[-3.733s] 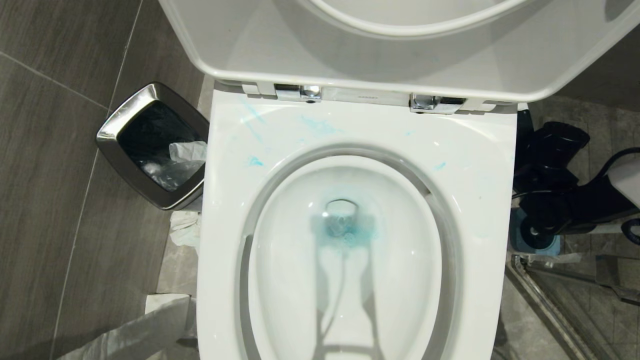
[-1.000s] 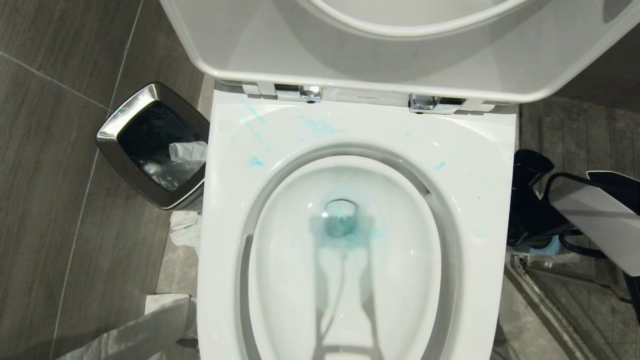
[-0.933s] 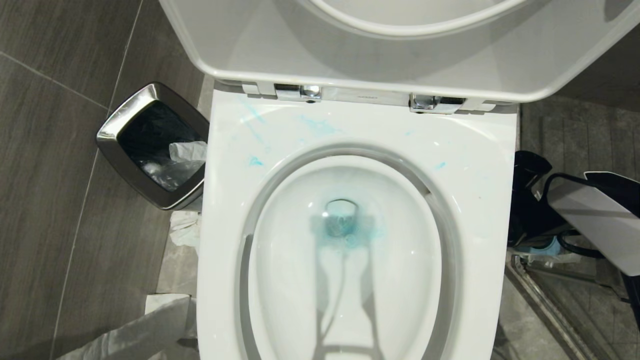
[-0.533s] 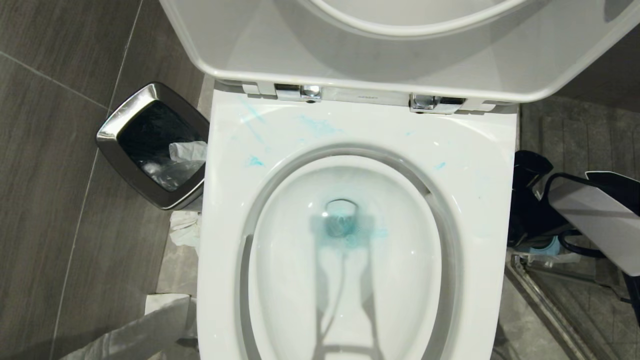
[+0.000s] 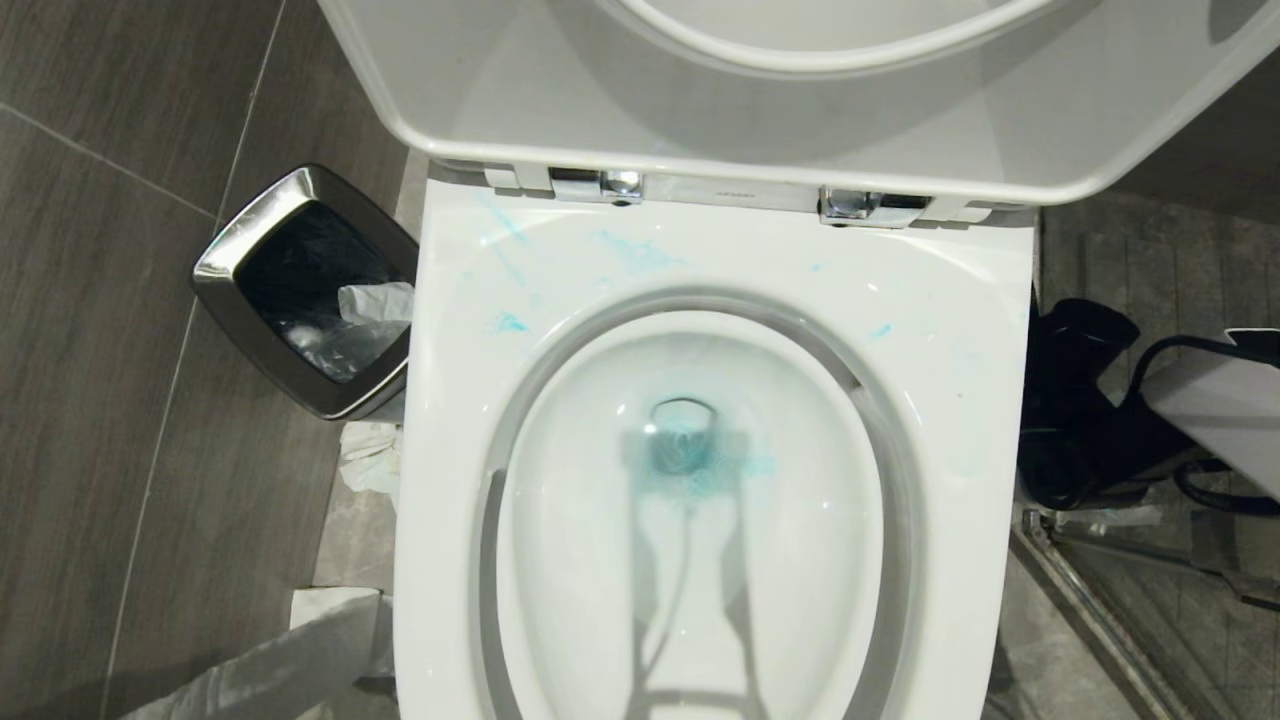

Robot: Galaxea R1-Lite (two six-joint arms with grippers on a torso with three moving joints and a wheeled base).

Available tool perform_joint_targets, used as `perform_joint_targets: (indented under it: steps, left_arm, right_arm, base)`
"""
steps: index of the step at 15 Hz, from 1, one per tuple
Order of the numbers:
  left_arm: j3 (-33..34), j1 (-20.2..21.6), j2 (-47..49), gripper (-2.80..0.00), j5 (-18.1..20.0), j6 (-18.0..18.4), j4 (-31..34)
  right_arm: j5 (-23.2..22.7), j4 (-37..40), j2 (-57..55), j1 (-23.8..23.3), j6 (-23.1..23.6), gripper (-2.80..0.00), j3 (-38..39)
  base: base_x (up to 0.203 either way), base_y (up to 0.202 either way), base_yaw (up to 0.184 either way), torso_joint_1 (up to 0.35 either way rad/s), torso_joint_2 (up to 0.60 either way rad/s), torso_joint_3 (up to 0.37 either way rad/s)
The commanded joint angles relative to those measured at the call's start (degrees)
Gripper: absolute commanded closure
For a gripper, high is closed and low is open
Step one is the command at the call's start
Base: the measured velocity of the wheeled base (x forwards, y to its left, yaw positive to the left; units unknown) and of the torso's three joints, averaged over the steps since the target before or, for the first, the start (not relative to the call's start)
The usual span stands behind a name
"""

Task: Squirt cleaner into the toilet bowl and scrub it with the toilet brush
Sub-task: Place the cleaning agent on the floor, then scrub the toilet bowl

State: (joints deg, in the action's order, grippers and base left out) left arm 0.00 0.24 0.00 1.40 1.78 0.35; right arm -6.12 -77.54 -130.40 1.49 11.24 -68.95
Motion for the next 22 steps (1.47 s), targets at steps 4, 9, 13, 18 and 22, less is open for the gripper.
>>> perform_joint_targets:
  steps: [4,9,13,18,22]
  left_arm:
    - [0.1,0.0,0.1,0.0,0.0,0.0,0.0]
    - [0.1,0.0,0.1,0.0,0.0,0.0,0.0]
    - [0.1,0.0,0.1,0.0,0.0,0.0,0.0]
    - [0.1,0.0,0.1,0.0,0.0,0.0,0.0]
    - [0.1,0.0,0.1,0.0,0.0,0.0,0.0]
  right_arm:
    - [0.0,0.6,12.7,-0.3,0.1,-2.8,11.4]
    - [0.3,3.6,26.0,-0.3,0.3,0.0,24.4]
    - [0.8,8.6,37.1,-1.2,0.4,0.0,32.7]
    - [7.2,39.4,59.6,-1.3,1.2,0.0,35.4]
    - [13.9,74.5,75.1,-1.4,0.1,0.0,31.0]
  base:
    - [0.0,0.0,0.0,0.0,0.0,0.0]
    - [0.0,0.0,0.0,0.0,0.0,0.0]
    - [0.0,0.0,0.0,0.0,0.0,0.0]
    - [0.0,0.0,0.0,0.0,0.0,0.0]
    - [0.0,0.0,0.0,0.0,0.0,0.0]
